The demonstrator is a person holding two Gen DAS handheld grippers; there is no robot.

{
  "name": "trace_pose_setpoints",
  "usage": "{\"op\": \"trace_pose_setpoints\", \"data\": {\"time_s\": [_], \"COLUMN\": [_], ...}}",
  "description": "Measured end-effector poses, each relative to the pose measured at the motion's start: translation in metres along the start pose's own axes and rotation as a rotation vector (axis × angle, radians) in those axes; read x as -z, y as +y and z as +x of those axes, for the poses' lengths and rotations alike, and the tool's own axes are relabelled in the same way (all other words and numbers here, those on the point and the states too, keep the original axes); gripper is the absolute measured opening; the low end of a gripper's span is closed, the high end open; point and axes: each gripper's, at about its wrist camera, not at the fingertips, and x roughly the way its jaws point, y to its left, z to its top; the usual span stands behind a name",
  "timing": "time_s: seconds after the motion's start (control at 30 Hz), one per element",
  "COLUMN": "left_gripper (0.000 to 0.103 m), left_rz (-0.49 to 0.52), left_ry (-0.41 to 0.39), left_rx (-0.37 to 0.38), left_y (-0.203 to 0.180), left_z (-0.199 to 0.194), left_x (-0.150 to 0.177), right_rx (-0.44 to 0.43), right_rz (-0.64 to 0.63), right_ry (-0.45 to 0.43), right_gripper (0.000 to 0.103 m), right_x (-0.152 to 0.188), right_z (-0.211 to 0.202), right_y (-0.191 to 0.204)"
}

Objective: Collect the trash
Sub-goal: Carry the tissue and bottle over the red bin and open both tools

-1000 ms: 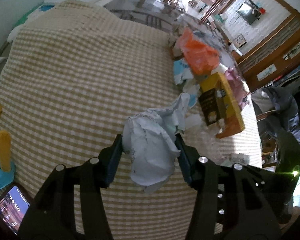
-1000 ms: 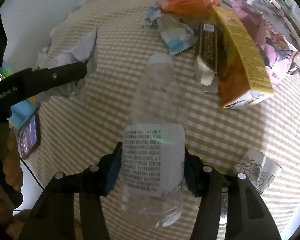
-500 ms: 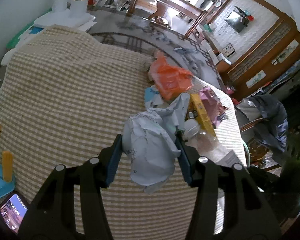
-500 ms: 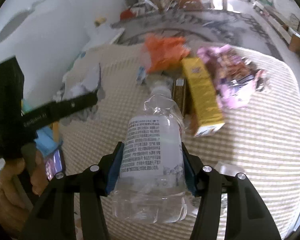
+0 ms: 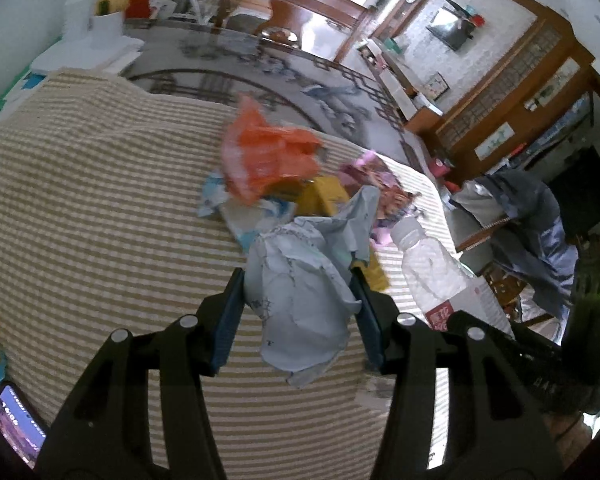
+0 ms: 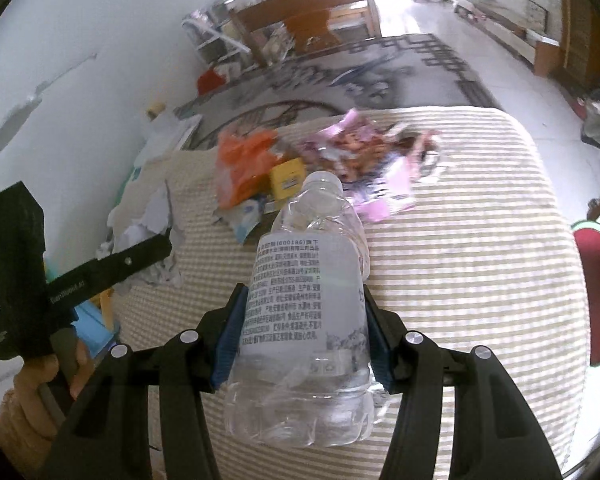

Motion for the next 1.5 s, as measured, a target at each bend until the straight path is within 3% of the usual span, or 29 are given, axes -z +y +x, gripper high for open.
{"op": "trace_pose_setpoints", "data": {"time_s": [0.37,0.57,0.77,0.93,1.3,1.43,1.5], "left_gripper": [0.050,0.050,0.050,0.050,0.052,0.072,0.077], "left_rz": [0.114,0.169,0.190,0.195,0.312,0.354,0.349], "left_ry": [0.088,0.131,0.177,0.238,0.369,0.389,0.393], "left_rx": [0.075,0.106,0.104,0.103,0.190,0.189,0.183], "left_y": [-0.091,-0.148,-0.191,-0.227,-0.347,-0.372,-0.373], "left_z": [0.050,0.081,0.108,0.141,0.229,0.245,0.245], "left_x": [0.008,0.018,0.035,0.051,0.077,0.083,0.086], "right_rx": [0.096,0.196,0.254,0.261,0.266,0.260,0.254], "right_rz": [0.160,0.297,0.407,0.432,0.456,0.451,0.448], "right_ry": [-0.055,-0.070,-0.030,-0.004,-0.020,-0.026,-0.021], "right_gripper": [0.053,0.053,0.053,0.053,0.053,0.053,0.053], "right_x": [0.009,0.018,0.035,0.048,0.055,0.054,0.054], "right_z": [-0.047,-0.074,-0.083,-0.087,-0.106,-0.109,-0.106], "right_y": [-0.102,-0.196,-0.283,-0.321,-0.376,-0.385,-0.388]}}
